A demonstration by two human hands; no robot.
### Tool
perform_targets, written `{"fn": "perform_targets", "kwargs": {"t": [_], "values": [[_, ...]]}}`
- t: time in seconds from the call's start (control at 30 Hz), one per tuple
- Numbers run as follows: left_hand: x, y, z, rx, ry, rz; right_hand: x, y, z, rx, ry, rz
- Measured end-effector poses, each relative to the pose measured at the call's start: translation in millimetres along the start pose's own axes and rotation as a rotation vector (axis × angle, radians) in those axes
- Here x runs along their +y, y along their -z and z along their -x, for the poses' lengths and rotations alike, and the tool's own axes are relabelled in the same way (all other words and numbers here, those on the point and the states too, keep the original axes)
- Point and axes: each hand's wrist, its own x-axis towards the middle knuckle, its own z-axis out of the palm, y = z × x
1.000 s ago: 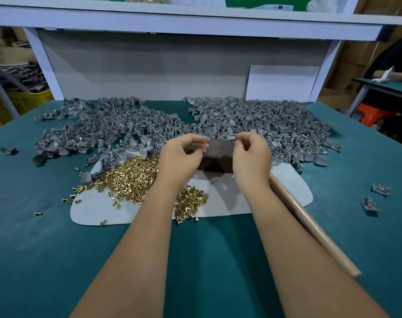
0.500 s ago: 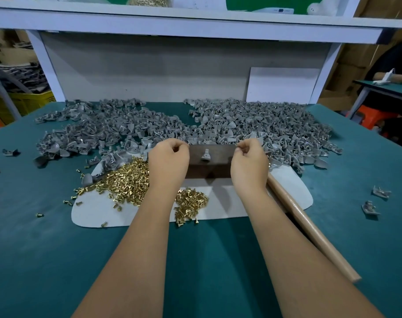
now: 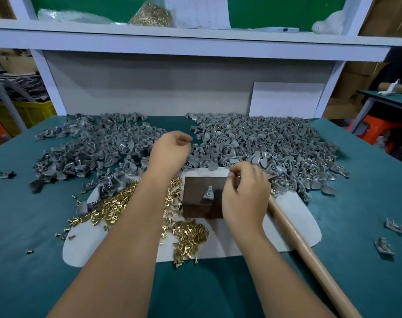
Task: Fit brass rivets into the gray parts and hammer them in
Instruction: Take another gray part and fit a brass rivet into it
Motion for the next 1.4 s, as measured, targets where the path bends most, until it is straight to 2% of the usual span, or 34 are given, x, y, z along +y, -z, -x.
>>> {"fn": "perform_targets", "kwargs": {"t": [0.17, 0.33, 0.47, 0.6, 0.67, 0.77, 0.83, 0.93, 1.0, 1.13, 1.27, 1.33, 1.4], "values": [[-17.3, -29.4, -47.1, -0.248, -0.11, -0.381, 3.4, -2.3, -1.6, 0.029, 0.022, -0.05], [-40.5, -38.1, -73.1, -0.468, -0.058, -0.694, 4.8, -5.4, -1.8, 0.005, 0.023, -0.054], [-56.7, -14.3, -71.3, -0.369, -0.094, -0.841, 4.8, -3.7, -0.2, -0.006, 0.006, -0.075], [-57.2, 17.9, -68.8, -0.242, 0.068, -1.018, 1.4, -2.7, -0.1, -0.013, -0.005, -0.084], [-51.0, 19.1, -67.9, -0.161, 0.037, -1.002, 1.2, -2.6, -0.4, -0.013, -0.009, -0.09], [-41.4, 3.0, -65.8, -0.138, -0.111, -0.646, 2.1, -1.4, -1.0, -0.018, -0.015, -0.106], [-39.3, -13.1, -63.8, -0.278, -0.154, -0.437, 2.5, -1.5, -1.7, -0.013, -0.003, -0.11], [-45.5, -33.1, -65.6, -0.495, -0.111, -0.526, 2.8, -1.9, -2.3, -0.014, 0.007, -0.109], [-51.1, -36.4, -70.2, -0.538, -0.075, -0.601, 3.3, -1.7, -1.7, -0.018, 0.014, -0.119], [-51.9, -23.3, -78.9, -0.471, -0.19, -0.866, 4.1, -2.7, -1.8, -0.026, 0.005, -0.124], [-51.8, 1.3, -77.7, -0.142, -0.081, -1.233, 3.0, -3.3, -1.6, -0.038, 0.006, -0.128], [-52.8, 1.3, -76.1, -0.074, -0.092, -1.173, 3.7, -3.4, -1.5, -0.037, 0.011, -0.125], [-50.3, -7.1, -75.3, -0.132, -0.189, -0.973, 4.8, -3.6, -1.6, -0.034, 0.005, -0.128]]}}
